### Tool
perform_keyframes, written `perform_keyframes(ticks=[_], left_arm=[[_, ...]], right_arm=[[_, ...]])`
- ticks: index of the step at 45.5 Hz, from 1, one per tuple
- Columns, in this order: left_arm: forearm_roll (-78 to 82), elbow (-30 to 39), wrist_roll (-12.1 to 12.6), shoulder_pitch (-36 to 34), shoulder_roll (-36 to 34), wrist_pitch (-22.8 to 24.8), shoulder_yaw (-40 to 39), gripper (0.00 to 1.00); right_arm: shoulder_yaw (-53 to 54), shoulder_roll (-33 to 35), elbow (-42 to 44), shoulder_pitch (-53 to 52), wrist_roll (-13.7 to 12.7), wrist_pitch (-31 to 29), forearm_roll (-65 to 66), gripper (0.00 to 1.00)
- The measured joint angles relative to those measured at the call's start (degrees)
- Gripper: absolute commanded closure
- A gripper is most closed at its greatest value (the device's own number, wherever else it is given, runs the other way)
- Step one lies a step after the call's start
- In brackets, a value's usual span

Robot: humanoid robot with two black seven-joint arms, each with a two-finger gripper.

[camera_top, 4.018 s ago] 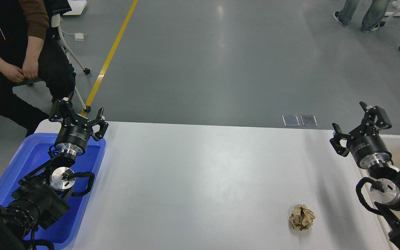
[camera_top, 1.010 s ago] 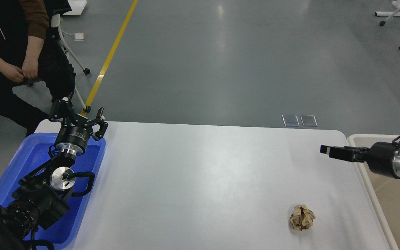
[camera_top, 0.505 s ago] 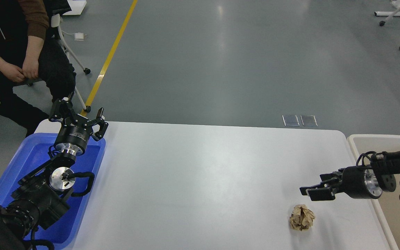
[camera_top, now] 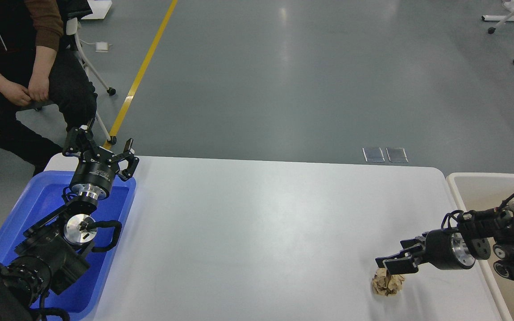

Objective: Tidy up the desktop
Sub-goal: 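Close the right gripper around the crumpled brown paper ball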

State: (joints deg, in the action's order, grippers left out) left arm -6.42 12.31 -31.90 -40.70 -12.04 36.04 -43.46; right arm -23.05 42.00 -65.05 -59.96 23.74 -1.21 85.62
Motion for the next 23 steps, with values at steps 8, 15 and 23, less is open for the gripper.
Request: perform_keyframes(ticks=[8,15,23], left_arm=[[0.0,0.0,0.0,0.0,0.0,0.0,0.0,0.00],[0.0,0.0,0.0,0.0,0.0,0.0,0.0,0.00],[0.0,0.0,0.0,0.0,0.0,0.0,0.0,0.00]], right_arm=[[0.3,-1.3,1.2,1.7,0.0,0.1,0.0,0.00],[0.4,-2.2,2.3,2.9,0.0,0.2,0.1,0.00],[0.5,-3.8,4.3,4.5,0.0,0.5,0.1,0.00]])
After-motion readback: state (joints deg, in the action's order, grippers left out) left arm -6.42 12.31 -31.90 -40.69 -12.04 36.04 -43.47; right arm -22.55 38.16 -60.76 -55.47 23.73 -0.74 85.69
